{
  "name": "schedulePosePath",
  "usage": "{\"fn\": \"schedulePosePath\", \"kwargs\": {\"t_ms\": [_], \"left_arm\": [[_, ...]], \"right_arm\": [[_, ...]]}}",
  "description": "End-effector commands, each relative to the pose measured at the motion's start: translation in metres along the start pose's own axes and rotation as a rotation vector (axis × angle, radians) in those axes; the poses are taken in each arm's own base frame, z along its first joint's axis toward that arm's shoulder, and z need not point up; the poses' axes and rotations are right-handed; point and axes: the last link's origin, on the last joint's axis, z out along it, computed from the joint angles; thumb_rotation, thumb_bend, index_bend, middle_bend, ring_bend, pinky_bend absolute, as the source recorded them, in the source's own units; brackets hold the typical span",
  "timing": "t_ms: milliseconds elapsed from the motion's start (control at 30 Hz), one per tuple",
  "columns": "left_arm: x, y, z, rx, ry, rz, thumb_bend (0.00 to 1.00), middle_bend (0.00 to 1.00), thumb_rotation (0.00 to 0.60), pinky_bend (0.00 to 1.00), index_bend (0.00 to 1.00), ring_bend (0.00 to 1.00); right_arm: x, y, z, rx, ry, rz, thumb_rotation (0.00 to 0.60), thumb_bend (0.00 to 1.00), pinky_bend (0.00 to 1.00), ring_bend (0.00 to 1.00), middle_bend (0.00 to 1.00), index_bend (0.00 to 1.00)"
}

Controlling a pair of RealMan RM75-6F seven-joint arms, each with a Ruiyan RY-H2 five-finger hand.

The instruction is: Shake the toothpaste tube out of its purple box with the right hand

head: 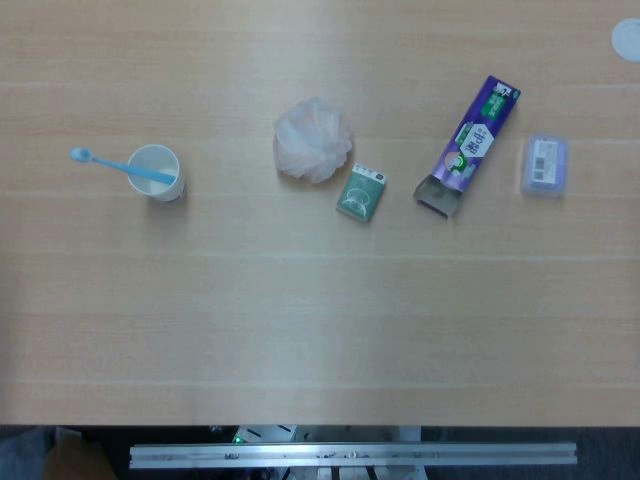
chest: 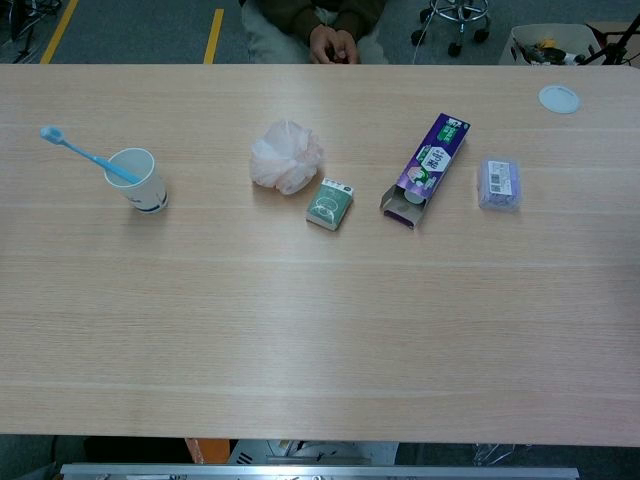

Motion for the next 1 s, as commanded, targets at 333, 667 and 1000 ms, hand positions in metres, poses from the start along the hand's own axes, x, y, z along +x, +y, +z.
{"fn": "schedulePosePath", "kwargs": {"t_ms": [333, 667, 1000], "left_arm": [[0.002, -0.004, -0.004, 0.011, 0.006, -0.002, 0.26, 0.15, 0.600, 0.20, 0.15, 0.16], [0.002, -0.009, -0.008, 0.036, 0.010, -0.010, 0.26, 0.15, 0.600, 0.20, 0.15, 0.16], [0.004, -0.015, -0.012, 0.056, 0.015, -0.007, 0.26, 0.15, 0.600, 0.20, 0.15, 0.16]], "right_arm": [[0.007, -0.022, 0.039, 0.116, -0.032, -0.090, 0.600, 0.08, 0.37, 0.18, 0.28, 0.15], [-0.011, -0.065, 0.118, 0.243, -0.130, -0.285, 0.600, 0.08, 0.38, 0.18, 0.27, 0.15], [-0.060, -0.110, 0.177, 0.307, -0.205, -0.446, 0.600, 0.07, 0.34, 0.18, 0.26, 0.15]]}}
